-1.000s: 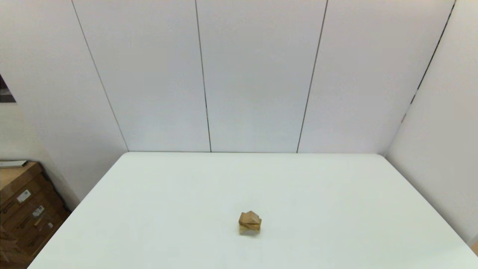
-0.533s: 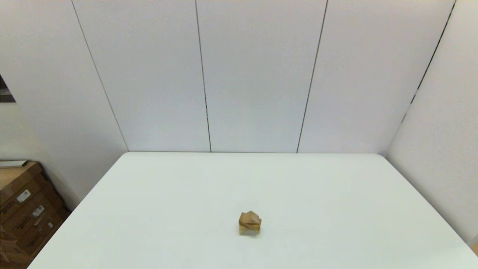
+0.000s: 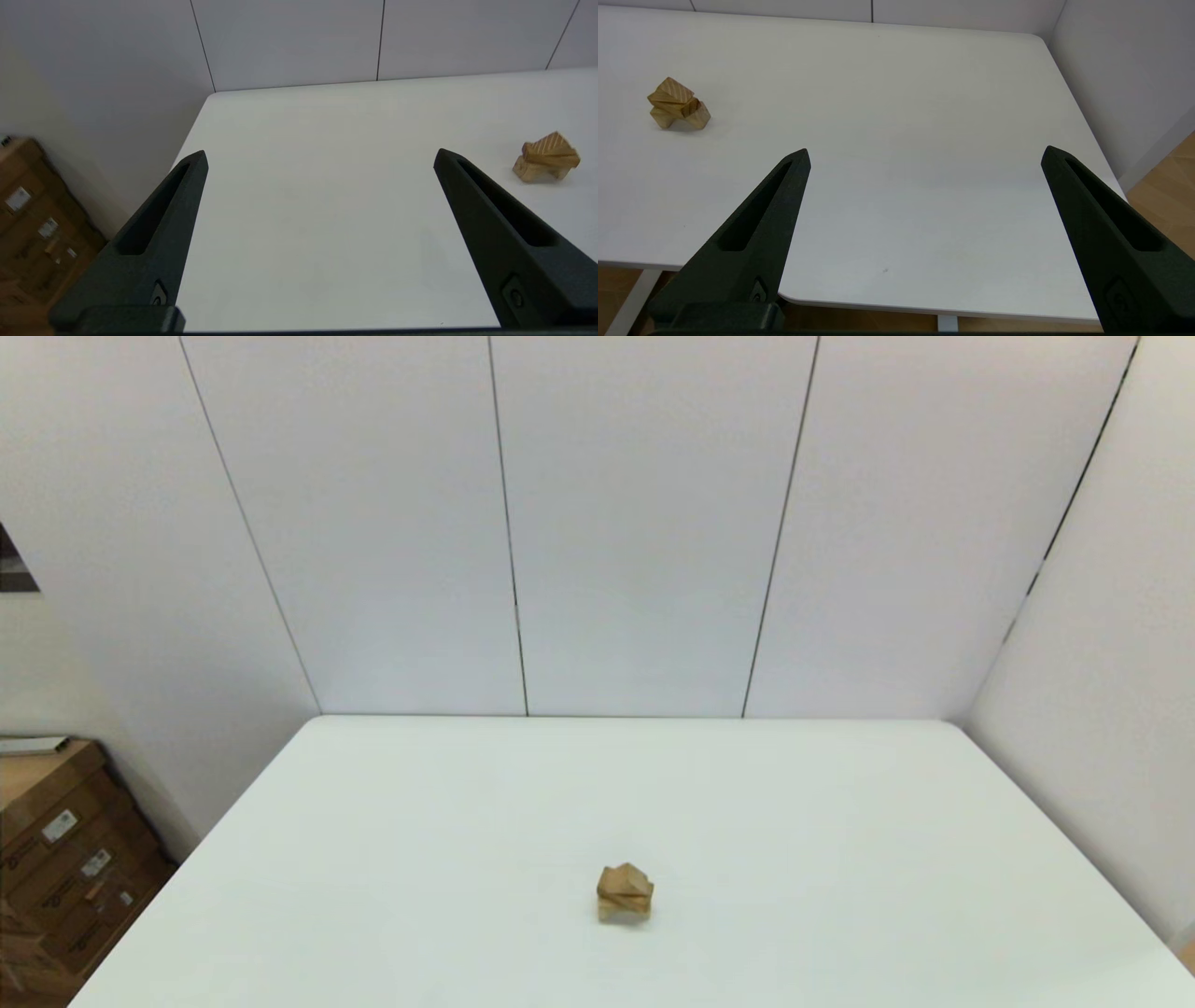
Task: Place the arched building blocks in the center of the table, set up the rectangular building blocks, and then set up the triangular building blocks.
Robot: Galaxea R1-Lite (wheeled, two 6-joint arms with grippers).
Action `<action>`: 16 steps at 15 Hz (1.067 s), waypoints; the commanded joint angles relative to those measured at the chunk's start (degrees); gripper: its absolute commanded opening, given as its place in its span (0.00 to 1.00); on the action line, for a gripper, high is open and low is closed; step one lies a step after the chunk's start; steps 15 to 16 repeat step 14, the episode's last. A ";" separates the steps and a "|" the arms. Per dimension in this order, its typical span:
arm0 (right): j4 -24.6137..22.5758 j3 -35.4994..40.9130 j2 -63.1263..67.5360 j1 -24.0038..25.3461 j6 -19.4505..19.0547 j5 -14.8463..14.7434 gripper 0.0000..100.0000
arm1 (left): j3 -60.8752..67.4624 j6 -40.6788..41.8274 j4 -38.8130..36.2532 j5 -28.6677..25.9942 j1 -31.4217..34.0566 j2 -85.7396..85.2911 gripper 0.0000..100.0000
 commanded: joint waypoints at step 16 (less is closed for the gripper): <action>0.05 0.00 -0.06 0.03 2.16 -0.66 1.00 | 0.05 -1.80 0.02 0.75 0.00 0.13 1.00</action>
